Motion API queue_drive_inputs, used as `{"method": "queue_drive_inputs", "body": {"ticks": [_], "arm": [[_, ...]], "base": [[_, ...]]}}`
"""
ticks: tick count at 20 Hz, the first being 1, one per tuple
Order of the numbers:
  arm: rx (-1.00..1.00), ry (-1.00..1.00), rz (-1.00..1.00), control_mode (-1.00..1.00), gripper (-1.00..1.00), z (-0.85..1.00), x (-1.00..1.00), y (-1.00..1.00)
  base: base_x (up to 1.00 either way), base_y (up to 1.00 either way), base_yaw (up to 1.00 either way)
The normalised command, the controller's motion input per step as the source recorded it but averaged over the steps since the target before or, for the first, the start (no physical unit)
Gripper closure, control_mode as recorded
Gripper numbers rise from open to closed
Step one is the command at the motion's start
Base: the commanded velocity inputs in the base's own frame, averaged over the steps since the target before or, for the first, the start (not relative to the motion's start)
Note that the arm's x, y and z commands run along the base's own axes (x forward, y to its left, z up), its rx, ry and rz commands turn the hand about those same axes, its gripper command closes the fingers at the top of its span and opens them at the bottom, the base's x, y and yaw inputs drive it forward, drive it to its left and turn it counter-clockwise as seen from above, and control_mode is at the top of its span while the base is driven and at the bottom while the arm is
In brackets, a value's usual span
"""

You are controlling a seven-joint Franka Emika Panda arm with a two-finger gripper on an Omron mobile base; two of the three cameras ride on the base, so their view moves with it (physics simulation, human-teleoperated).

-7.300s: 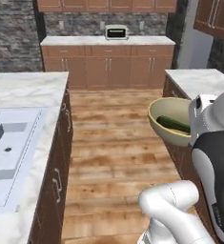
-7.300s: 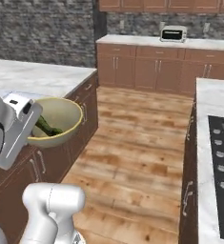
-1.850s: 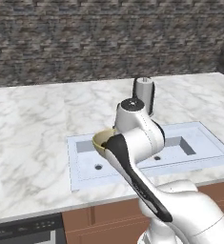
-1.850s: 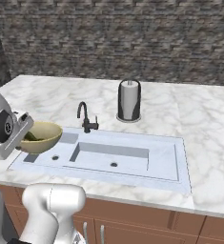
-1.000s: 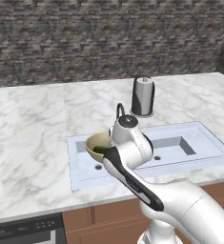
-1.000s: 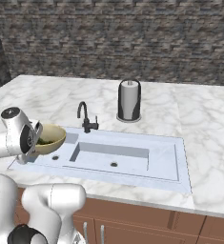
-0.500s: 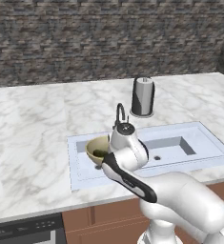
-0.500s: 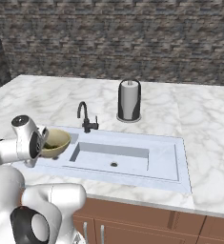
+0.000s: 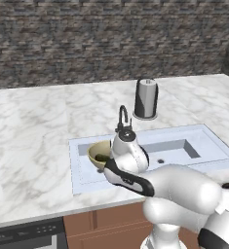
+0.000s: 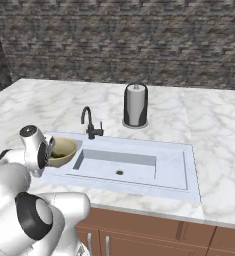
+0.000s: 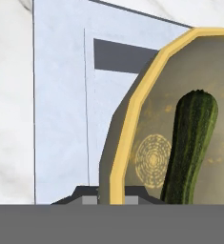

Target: Pick the squash from the cabinet and place it in the bowl. Then pick the bowl and place it in the sink. Then turn on the sink facuet.

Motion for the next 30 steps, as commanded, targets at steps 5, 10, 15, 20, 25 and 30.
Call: {"method": "queue_drive_inputs", "body": {"ticks": [5,10,15,20,25,30], "arm": [[0.00,0.01,0.00,-1.00,1.00,-0.13,0.32,0.00],[0.00,0.06,0.00,-1.00,1.00,-0.11,0.23,0.00],[0.00,0.11,0.01,-1.00,1.00,-0.09,0.18,0.06],[0.00,0.04,0.05,-1.00,1.00,-0.07,0.07,0.33],[0.00,0.00,0.06,-1.00,1.00,-0.14,0.17,0.27],[0.00,0.00,0.05,-1.00,1.00,-0.30,0.35,0.00]], "base": [[0.00,0.00,0.00],[0.00,0.00,0.00],[0.00,0.00,0.00],[0.00,0.00,0.00],[0.00,0.00,0.00],[0.00,0.00,0.00]]}}
